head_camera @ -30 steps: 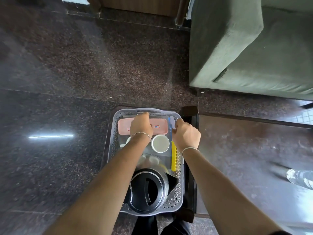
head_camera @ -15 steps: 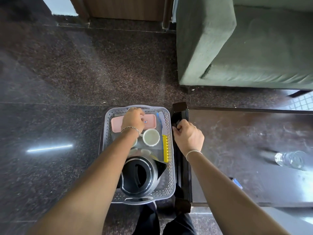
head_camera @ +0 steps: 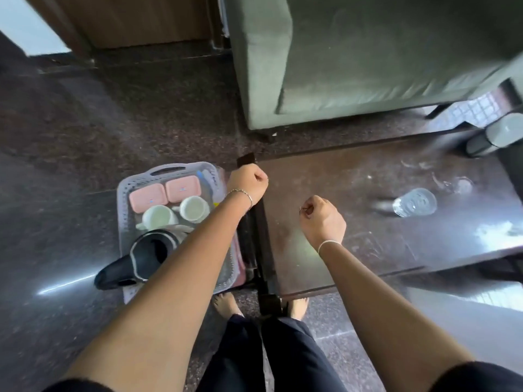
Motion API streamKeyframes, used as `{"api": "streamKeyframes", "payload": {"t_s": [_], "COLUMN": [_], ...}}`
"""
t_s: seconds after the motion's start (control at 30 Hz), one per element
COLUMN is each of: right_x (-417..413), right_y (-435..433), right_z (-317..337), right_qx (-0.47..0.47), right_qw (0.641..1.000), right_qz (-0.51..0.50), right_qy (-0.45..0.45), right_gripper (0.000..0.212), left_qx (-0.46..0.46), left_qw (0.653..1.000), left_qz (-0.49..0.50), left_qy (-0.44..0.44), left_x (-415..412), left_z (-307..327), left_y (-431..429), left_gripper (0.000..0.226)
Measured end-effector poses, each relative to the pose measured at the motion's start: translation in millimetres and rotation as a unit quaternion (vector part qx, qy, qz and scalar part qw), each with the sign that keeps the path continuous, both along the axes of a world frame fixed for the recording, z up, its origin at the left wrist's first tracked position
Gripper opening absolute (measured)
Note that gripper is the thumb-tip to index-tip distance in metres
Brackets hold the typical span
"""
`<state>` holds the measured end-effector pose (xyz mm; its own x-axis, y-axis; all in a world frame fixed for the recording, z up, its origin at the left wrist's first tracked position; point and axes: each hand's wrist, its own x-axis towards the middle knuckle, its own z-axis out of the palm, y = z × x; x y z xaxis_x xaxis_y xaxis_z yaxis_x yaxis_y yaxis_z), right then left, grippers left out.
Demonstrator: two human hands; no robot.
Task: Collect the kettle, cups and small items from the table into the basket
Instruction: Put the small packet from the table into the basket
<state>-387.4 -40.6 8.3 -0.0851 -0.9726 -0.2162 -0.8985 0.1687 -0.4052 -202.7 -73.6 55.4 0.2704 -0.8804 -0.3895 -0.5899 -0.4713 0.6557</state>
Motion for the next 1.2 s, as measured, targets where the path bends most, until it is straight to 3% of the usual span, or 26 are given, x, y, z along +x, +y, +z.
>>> {"api": "streamKeyframes", "payload": {"t_s": [0.4,0.5,0.67,0.8,1.07,1.2], "right_x": [-183.1,-199.2,-199.4,-189.2,-171.6,-159.5], "right_y": [34.6,38.9,37.0,35.4,37.7,33.9], "right_z": [-53.6,-77.7,-117.9,-142.7,-162.8,-149.2], "right_qx": [0.162,0.200,0.210,0.199,0.194,0.212], "right_qw": [0.968,0.968,0.977,0.974,0.973,0.976], "right_qz": [-0.185,-0.143,0.019,0.103,0.120,0.032], "right_qy": [-0.046,-0.049,-0.005,0.018,0.030,-0.047], "right_gripper": [0.011,0.014,0.028,0.041,0.035,0.036], "left_qx": [0.182,0.211,0.238,0.262,0.269,0.259], "left_qw": [0.976,0.966,0.958,0.954,0.946,0.945], "left_qz": [0.006,0.015,0.017,0.030,0.076,0.101], "left_qy": [0.122,0.147,0.157,0.145,0.164,0.170], "left_x": [-165.4,-190.7,-214.9,-221.0,-206.0,-192.4], "left_z": [-94.3,-120.5,-154.7,-170.2,-181.7,-171.0], "left_y": [43.1,49.4,57.4,59.4,71.7,78.0], "left_gripper": [0.016,0.014,0.014,0.024,0.028,0.027]}}
